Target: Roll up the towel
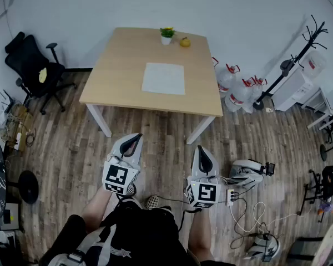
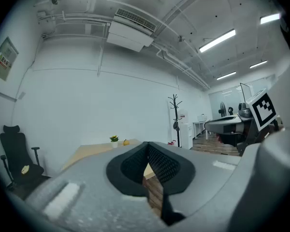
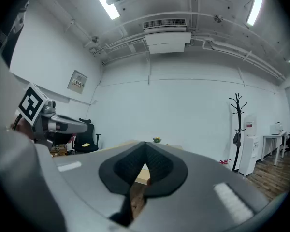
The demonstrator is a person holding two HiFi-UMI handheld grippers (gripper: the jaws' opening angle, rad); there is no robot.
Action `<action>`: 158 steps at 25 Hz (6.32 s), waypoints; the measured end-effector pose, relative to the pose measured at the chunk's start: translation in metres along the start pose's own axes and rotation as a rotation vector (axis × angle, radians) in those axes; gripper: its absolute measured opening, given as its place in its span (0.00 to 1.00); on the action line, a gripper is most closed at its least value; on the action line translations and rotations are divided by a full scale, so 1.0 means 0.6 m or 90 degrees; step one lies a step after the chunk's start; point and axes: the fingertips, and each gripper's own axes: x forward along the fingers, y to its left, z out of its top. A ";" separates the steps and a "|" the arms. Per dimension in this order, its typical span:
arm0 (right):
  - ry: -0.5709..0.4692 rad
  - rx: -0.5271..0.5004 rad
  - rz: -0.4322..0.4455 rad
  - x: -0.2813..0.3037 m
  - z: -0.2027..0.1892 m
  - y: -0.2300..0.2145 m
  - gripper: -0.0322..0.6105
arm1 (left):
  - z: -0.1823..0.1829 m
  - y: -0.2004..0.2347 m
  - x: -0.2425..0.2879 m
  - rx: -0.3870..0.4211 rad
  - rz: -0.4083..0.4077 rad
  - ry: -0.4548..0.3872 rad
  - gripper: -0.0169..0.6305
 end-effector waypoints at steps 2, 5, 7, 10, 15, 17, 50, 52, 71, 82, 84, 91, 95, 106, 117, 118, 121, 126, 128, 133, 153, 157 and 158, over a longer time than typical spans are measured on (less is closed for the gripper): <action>0.001 0.003 -0.003 0.001 0.000 -0.002 0.05 | 0.002 0.000 0.000 -0.001 0.001 -0.001 0.04; 0.010 0.006 0.000 0.003 -0.005 -0.006 0.05 | 0.002 -0.002 0.003 -0.005 0.004 -0.004 0.04; 0.011 0.007 0.003 0.004 -0.008 -0.010 0.05 | -0.003 -0.002 0.005 -0.003 0.010 -0.001 0.04; 0.010 0.005 -0.001 0.005 -0.009 -0.015 0.05 | -0.004 -0.001 0.007 -0.006 0.012 0.002 0.04; 0.011 -0.001 0.001 0.019 -0.010 -0.024 0.05 | 0.001 0.007 0.023 -0.007 0.020 -0.001 0.04; 0.013 -0.005 0.002 0.028 -0.012 -0.031 0.05 | 0.000 0.009 0.034 -0.004 0.021 0.001 0.04; 0.132 0.022 0.027 0.580 -0.160 -0.151 0.05 | -0.141 0.293 0.531 -0.070 0.007 0.127 0.04; 0.142 0.023 0.028 0.609 -0.174 -0.156 0.05 | -0.154 0.310 0.554 -0.069 0.006 0.137 0.04; 0.240 0.040 0.062 0.774 -0.310 -0.183 0.05 | -0.285 0.384 0.670 -0.078 0.019 0.229 0.04; 0.317 0.057 0.132 0.792 -0.435 -0.171 0.05 | -0.393 0.378 0.683 -0.098 0.046 0.308 0.04; 0.324 0.036 0.147 0.794 -0.450 -0.170 0.05 | -0.417 0.379 0.681 -0.095 0.051 0.328 0.04; 0.381 -0.089 0.247 0.794 -0.494 -0.151 0.24 | -0.474 0.366 0.679 -0.036 0.000 0.394 0.28; 0.439 -0.163 0.299 0.777 -0.539 -0.149 0.31 | -0.488 0.363 0.685 0.043 -0.039 0.426 0.39; 0.502 -0.163 0.331 0.782 -0.586 -0.163 0.37 | -0.536 0.372 0.685 0.059 -0.046 0.482 0.49; 0.542 -0.273 0.464 0.778 -0.603 -0.143 0.35 | -0.548 0.345 0.702 0.191 -0.171 0.520 0.49; 0.545 -0.285 0.475 0.777 -0.605 -0.143 0.34 | -0.548 0.345 0.702 0.198 -0.180 0.524 0.48; 0.557 -0.323 0.507 0.775 -0.610 -0.144 0.32 | -0.553 0.346 0.700 0.233 -0.217 0.544 0.47; 0.592 -0.382 0.573 0.767 -0.623 -0.146 0.30 | -0.565 0.347 0.697 0.307 -0.281 0.588 0.40; 0.602 -0.397 0.595 0.766 -0.624 -0.145 0.29 | -0.566 0.347 0.697 0.311 -0.295 0.599 0.38; 0.631 -0.411 0.642 0.766 -0.628 -0.141 0.29 | -0.570 0.343 0.699 0.312 -0.336 0.626 0.37; 0.681 -0.480 0.692 0.779 -0.635 -0.143 0.10 | -0.580 0.333 0.701 0.286 -0.402 0.686 0.10; 0.681 -0.470 0.702 0.769 -0.633 -0.140 0.10 | -0.580 0.334 0.700 0.307 -0.398 0.688 0.07; 0.681 -0.464 0.704 0.765 -0.632 -0.139 0.10 | -0.580 0.333 0.698 0.307 -0.401 0.689 0.07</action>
